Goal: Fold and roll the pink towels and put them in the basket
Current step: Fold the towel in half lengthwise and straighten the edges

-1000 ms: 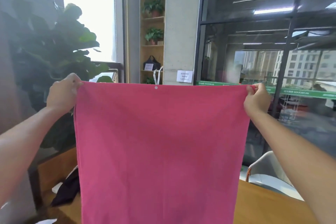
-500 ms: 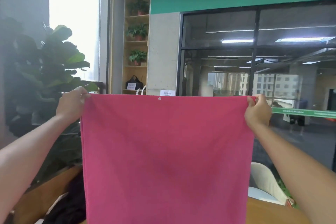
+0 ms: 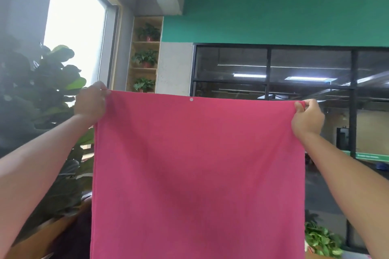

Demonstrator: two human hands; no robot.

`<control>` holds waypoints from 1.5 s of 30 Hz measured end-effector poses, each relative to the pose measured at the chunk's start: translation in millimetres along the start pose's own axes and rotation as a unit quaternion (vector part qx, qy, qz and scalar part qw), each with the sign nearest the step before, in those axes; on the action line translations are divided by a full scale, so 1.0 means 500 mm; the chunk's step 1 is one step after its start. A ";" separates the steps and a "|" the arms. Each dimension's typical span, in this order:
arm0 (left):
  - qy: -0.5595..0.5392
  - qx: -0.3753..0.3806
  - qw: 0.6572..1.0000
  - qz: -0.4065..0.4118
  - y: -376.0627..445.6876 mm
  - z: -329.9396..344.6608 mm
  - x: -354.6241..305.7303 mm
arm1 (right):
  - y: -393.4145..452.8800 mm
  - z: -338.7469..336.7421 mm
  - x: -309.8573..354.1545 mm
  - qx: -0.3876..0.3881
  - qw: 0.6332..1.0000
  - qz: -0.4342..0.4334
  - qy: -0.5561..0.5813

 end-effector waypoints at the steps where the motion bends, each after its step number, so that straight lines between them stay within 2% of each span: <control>1: -0.007 0.002 1.000 -0.003 0.001 0.001 0.002 | 0.000 -0.008 0.005 -0.002 1.000 -0.004 -0.004; 6: -0.018 0.013 1.000 -0.010 -0.005 0.026 0.009 | -0.013 -0.024 0.003 0.003 1.000 0.002 -0.021; 10: 0.066 0.081 0.995 0.002 -0.032 0.091 0.009 | -0.048 0.005 -0.032 0.083 0.990 -0.006 -0.112; 12: 0.061 0.089 0.994 0.017 -0.053 0.120 0.014 | -0.076 -0.008 -0.061 0.057 0.990 -0.006 -0.126; 20: 0.063 0.189 0.980 -0.005 -0.127 0.284 0.044 | -0.142 -0.018 -0.195 0.068 0.979 0.072 -0.179; 33: -0.038 0.317 0.947 -0.041 -0.190 0.571 0.070 | -0.213 -0.046 -0.435 0.076 0.959 0.163 -0.218; 40: -0.063 0.357 0.931 -0.047 -0.186 0.752 0.041 | -0.199 -0.018 -0.591 0.105 0.949 0.191 -0.227; 45: -0.029 0.371 0.927 -0.042 -0.167 0.892 0.007 | -0.146 0.037 -0.707 0.134 0.941 0.201 -0.238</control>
Point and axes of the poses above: each hand's wrist, its own y-axis towards the middle knuckle, its own z-axis out of the palm, x = y × z, the point moved 10 cm from there along y, towards the middle knuckle, and after that the axes turned 15 degrees about x, right-handed, at the moved point
